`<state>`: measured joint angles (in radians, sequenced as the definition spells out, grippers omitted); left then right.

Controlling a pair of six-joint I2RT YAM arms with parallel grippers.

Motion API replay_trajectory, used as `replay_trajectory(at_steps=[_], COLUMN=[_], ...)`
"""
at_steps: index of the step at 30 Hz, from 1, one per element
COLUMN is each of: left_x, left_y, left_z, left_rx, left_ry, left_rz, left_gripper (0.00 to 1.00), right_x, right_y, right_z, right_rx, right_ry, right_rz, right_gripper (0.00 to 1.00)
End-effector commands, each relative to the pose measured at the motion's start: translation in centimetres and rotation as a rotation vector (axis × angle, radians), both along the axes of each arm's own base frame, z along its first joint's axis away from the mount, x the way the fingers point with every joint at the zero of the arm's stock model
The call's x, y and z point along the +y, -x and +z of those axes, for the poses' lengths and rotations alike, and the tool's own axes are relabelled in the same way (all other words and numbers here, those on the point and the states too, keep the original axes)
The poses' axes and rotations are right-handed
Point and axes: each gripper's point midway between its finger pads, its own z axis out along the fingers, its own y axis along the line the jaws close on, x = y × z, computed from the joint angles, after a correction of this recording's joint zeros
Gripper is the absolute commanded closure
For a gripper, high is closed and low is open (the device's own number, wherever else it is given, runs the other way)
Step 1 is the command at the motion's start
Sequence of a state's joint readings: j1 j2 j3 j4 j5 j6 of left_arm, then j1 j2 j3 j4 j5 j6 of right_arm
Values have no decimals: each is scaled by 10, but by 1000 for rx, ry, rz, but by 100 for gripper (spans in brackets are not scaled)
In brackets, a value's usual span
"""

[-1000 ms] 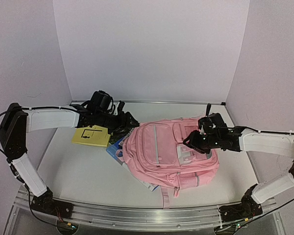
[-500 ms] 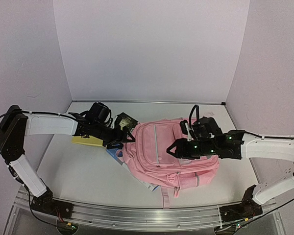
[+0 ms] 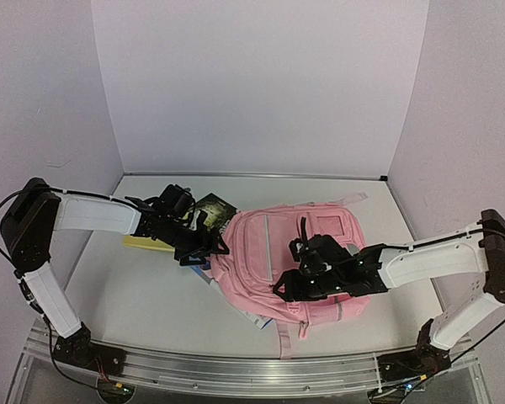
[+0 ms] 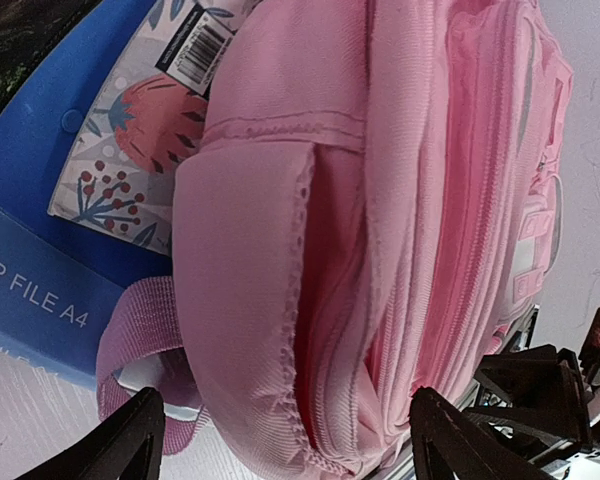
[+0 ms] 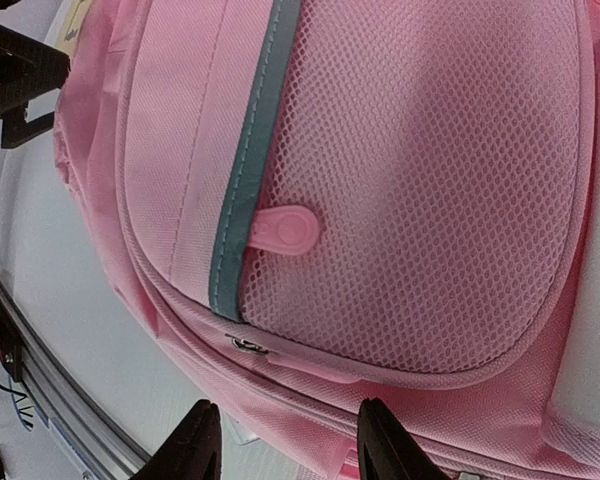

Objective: Pack the student bag
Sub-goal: Adjust the student bag at the center of the board, then unzip the student bag at the center of the board.

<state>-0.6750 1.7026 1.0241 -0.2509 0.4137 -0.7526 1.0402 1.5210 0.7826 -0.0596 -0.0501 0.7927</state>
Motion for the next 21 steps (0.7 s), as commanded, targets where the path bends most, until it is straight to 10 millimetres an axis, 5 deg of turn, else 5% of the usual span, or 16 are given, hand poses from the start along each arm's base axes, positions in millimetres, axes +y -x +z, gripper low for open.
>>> replay_trajectory(at_steps=[1,5,13,21], left_x=[-1,-8,-19,-29], left_y=[-2,-3,-3,-2], left_z=[-5,-7,-13,-13], left_rx=[6,19,44,56], left_ry=[-8,22,59,100], left_rz=[8,-5,-22,-40], left_gripper=[16,22,53,76], right_x=[-1,-2,-7,35], right_y=[-14,-20,-31,-18], right_z=[-3,-7,-6,6], right_rx=[-49,-75,-141,-149], right_ry=[15,42,77,-71], right_rz=[-76,-98,-125,31], right_gripper=[53,53,52,54])
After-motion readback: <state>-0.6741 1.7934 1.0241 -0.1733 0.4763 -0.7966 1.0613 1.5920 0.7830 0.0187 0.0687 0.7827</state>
